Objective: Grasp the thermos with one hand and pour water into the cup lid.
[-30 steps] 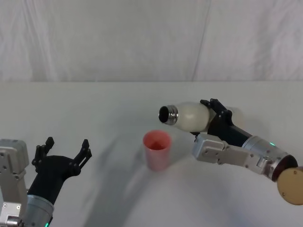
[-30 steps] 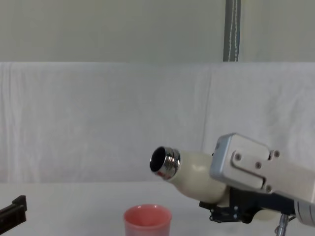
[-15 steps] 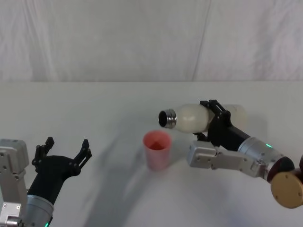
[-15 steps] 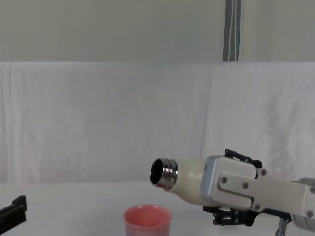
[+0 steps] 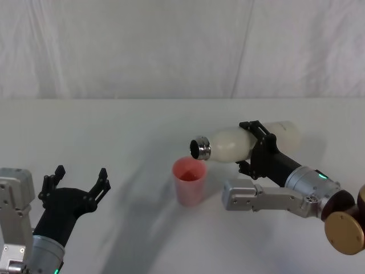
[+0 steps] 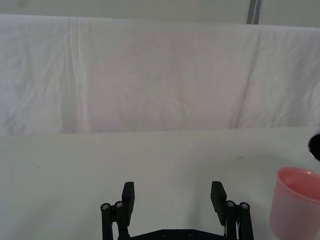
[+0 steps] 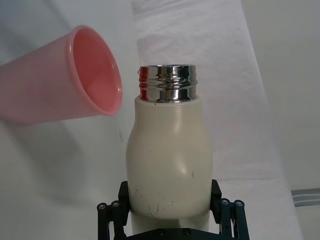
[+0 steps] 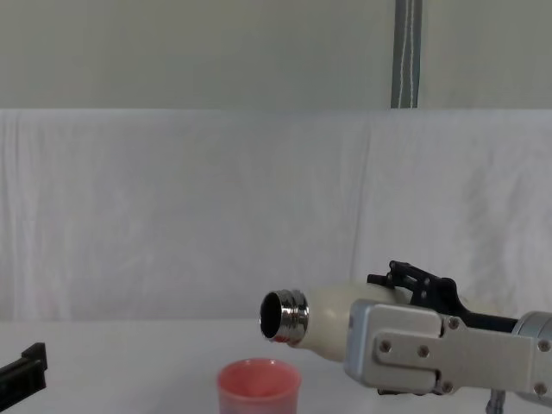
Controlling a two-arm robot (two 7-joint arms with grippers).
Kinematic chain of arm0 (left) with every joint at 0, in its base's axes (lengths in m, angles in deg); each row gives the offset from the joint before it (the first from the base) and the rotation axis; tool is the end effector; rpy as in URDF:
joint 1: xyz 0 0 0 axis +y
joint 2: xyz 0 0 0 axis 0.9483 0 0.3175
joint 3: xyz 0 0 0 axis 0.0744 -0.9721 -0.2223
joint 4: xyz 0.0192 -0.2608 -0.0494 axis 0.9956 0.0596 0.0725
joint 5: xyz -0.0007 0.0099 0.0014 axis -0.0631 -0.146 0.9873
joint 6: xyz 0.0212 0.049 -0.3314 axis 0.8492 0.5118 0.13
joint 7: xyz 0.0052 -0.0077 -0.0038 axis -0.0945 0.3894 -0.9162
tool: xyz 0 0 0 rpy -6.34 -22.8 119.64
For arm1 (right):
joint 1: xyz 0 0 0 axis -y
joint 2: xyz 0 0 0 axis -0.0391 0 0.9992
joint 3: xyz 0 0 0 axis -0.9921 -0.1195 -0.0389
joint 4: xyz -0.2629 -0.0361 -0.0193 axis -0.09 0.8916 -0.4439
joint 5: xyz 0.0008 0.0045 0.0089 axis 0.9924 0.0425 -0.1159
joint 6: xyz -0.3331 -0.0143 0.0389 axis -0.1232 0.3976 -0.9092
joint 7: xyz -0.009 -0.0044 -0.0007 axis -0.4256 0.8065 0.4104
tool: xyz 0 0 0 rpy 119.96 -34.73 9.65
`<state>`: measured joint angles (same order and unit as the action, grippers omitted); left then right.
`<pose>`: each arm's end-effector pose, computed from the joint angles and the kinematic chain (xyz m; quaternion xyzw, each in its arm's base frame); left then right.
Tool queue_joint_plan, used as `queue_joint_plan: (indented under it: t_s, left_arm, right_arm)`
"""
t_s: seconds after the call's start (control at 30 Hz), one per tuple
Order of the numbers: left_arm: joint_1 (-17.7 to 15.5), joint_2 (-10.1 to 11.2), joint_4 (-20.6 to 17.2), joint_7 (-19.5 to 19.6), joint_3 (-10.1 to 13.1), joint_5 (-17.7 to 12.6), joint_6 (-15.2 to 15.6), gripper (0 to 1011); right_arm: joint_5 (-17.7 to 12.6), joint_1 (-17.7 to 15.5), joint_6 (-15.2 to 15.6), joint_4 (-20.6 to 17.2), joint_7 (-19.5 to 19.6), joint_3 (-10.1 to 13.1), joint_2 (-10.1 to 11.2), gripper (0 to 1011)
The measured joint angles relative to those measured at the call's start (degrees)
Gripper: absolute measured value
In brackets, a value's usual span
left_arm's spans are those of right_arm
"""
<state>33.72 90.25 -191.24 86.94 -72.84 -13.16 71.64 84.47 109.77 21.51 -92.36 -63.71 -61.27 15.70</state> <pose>0.2859 0.0289 -0.2628 -0.0174 0.0064 0.6615 0.7497 0.4063 0.0643 -0.2392 -0.3268 -0.5151 -0.3329 0.7190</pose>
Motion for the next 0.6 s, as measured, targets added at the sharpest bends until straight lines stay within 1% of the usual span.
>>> queue_joint_plan:
  t_s: [0.2,0.6]
  left_arm:
    - [0.0,0.0,0.0,0.0,0.0,0.0,0.0,1001]
    - [0.0,0.0,0.0,0.0,0.0,0.0,0.0,1001]
  right_arm:
    - [1.6,0.2,0.3,-0.5,0.3,-0.5,0.4,950]
    - [3.5,0.8,0.2,-0.7,0.6,-1.4,1.0,950]
